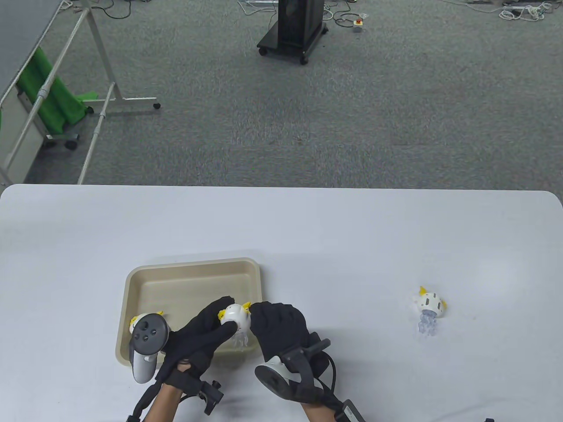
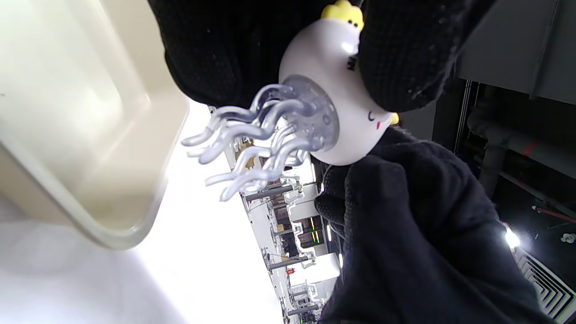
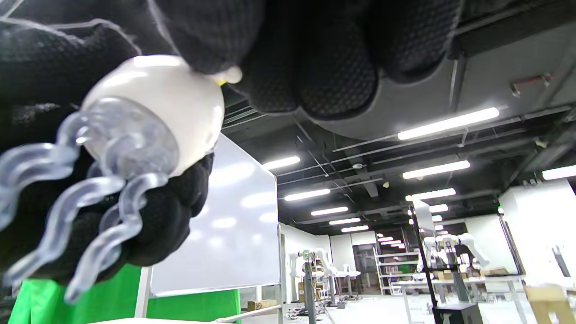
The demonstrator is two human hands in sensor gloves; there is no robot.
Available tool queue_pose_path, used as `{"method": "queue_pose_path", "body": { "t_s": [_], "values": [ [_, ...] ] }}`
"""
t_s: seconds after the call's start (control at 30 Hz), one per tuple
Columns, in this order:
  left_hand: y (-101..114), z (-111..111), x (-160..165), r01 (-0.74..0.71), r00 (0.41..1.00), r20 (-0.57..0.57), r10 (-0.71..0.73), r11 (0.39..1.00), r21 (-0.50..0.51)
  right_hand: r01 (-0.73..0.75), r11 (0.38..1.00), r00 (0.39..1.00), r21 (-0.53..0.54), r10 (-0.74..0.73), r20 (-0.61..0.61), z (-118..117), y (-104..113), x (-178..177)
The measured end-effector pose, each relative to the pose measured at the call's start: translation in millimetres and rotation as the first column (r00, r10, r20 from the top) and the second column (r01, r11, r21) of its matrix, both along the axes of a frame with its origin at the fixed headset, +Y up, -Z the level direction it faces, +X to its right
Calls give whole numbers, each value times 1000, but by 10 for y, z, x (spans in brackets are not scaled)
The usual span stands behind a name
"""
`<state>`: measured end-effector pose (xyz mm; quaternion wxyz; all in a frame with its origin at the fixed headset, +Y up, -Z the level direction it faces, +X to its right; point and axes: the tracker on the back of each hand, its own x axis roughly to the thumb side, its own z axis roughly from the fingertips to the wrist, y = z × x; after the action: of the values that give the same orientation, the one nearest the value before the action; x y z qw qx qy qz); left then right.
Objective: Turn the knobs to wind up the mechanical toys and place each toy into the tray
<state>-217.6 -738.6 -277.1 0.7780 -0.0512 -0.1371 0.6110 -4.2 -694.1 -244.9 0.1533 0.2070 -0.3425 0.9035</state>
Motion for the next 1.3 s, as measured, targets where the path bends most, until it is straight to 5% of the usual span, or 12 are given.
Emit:
{"method": "queue_pose_path", "body": {
  "t_s": [0.1, 0.13, 0.2, 0.3, 0.37, 0.4, 0.6, 0.8, 1.0, 1.3],
  "values": [
    [4, 6, 10, -1, 1000, 4, 1, 1000, 5, 253, 927, 962, -276, -272, -31, -188, 5, 156],
    [10, 6, 13, 21, 1000, -4, -21, 1000, 12, 337, 826, 918, -452, -394, -36, -302, -26, 230],
    [31, 9, 41, 97, 995, 6, -97, 994, 48, 488, 499, 769, -716, -634, 83, -464, -182, 373],
    [63, 29, 128, 175, 984, 13, -176, 982, 77, 574, 116, 579, -810, -758, 301, -546, -457, 490],
    [64, 37, 163, 236, 971, 8, -238, 967, 97, 570, -8, 548, -822, -742, 387, -557, -552, 513],
    [63, 40, 168, 254, 967, 4, -255, 962, 100, 561, -18, 556, -827, -732, 394, -564, -566, 520],
    [119, -2, 135, 288, 957, -61, -284, 955, 74, 577, 152, 617, -803, -726, 305, -553, -452, 540],
    [191, -233, 71, 479, 849, -199, -490, 872, -103, 634, 285, 645, -719, -707, 289, -522, -368, 635],
    [60, -496, 80, 628, 673, -187, -715, 686, -367, 646, 286, 636, -707, -714, 292, -519, -369, 642],
    [-188, -688, 155, 678, 569, -62, -820, 510, -529, 640, 299, 647, -708, -707, 286, -518, -372, 652]
  ]
}}
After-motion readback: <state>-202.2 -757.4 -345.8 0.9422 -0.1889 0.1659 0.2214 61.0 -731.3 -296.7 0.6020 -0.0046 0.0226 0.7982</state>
